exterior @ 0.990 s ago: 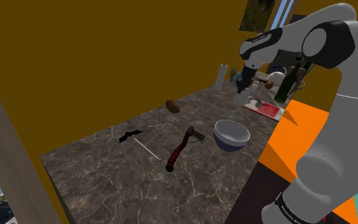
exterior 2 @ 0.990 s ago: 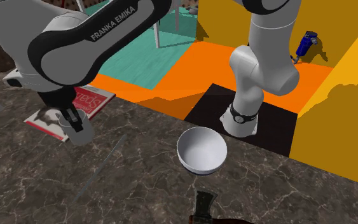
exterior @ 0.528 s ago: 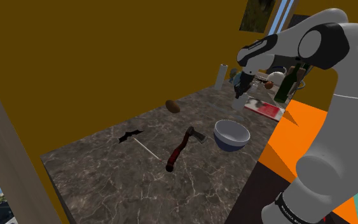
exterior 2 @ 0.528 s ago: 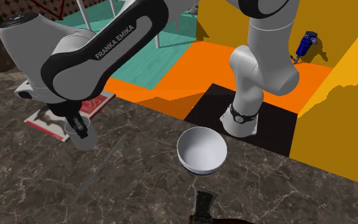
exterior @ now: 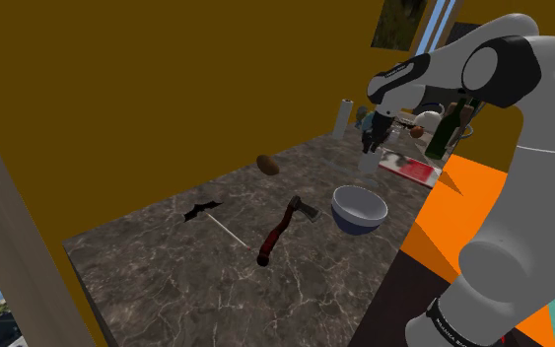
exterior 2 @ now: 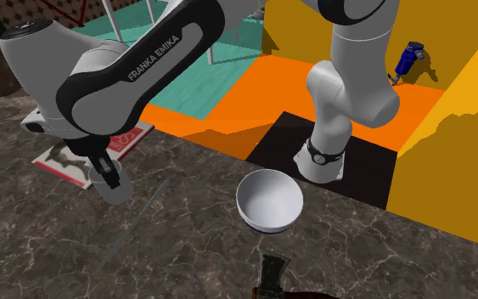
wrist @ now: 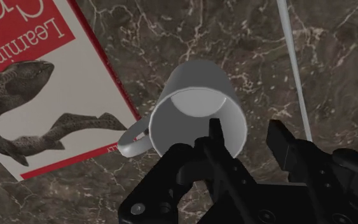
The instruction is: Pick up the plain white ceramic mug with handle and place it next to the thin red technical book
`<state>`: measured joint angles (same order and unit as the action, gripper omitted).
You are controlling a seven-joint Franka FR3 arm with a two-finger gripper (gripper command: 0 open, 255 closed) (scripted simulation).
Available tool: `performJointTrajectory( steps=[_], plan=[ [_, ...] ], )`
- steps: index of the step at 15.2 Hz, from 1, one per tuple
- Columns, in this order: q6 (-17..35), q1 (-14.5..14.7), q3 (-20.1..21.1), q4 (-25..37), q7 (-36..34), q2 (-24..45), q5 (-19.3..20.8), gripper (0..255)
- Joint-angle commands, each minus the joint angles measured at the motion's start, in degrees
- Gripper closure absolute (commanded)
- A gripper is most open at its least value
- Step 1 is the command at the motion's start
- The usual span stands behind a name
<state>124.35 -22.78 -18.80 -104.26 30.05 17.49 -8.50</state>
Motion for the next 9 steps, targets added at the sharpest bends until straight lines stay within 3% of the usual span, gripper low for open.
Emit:
performJointTrajectory(
  steps=[1, 5, 9],
  plan=[
    [0.00, 0.00, 0.00, 0.00, 0.00, 0.00, 0.00, 0],
    [0.00, 0.00, 0.00, 0.00, 0.00, 0.00, 0.00, 0],
    [-6.15, 0.29, -0.52, 3.21, -0.95, -3.14, 1.47, 0]
  ],
)
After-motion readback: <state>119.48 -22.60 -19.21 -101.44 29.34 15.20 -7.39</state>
